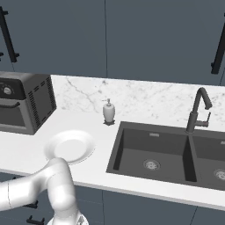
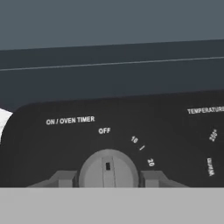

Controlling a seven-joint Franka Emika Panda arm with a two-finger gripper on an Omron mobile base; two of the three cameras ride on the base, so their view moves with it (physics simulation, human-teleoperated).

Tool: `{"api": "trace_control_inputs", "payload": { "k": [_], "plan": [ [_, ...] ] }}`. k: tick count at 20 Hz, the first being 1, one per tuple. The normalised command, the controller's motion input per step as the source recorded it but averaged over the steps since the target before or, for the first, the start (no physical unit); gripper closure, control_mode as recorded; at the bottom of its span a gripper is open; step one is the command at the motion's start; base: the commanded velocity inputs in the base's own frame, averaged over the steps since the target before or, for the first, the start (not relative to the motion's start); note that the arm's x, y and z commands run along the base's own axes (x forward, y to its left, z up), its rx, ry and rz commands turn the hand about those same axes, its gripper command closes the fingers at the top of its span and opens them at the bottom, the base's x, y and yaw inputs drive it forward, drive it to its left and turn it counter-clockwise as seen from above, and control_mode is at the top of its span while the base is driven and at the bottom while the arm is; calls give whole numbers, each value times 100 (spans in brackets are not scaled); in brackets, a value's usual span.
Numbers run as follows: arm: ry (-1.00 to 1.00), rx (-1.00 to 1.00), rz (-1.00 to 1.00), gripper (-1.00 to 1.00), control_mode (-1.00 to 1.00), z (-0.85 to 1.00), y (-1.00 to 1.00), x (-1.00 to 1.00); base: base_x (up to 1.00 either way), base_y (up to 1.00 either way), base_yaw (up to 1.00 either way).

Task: Pick up the kebab skewer and baguette bread, and place them inside the toaster oven. Close the toaster oven door and start by setting the timer.

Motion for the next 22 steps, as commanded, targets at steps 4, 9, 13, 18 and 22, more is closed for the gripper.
{"api": "trace_control_inputs", "payload": {
  "k": [4,9,13,18,22],
  "plan": [
    [-9,19,-15,100,-100,6,0,2,0,0,0],
    [-6,23,-18,100,-100,12,0,15,0,0,0],
    [-1,26,-21,100,-100,26,0,21,0,0,0],
    [-1,29,-19,100,-100,17,0,20,0,0,0],
    [-7,32,-12,100,-100,3,0,18,0,0,0]
  ]
}}
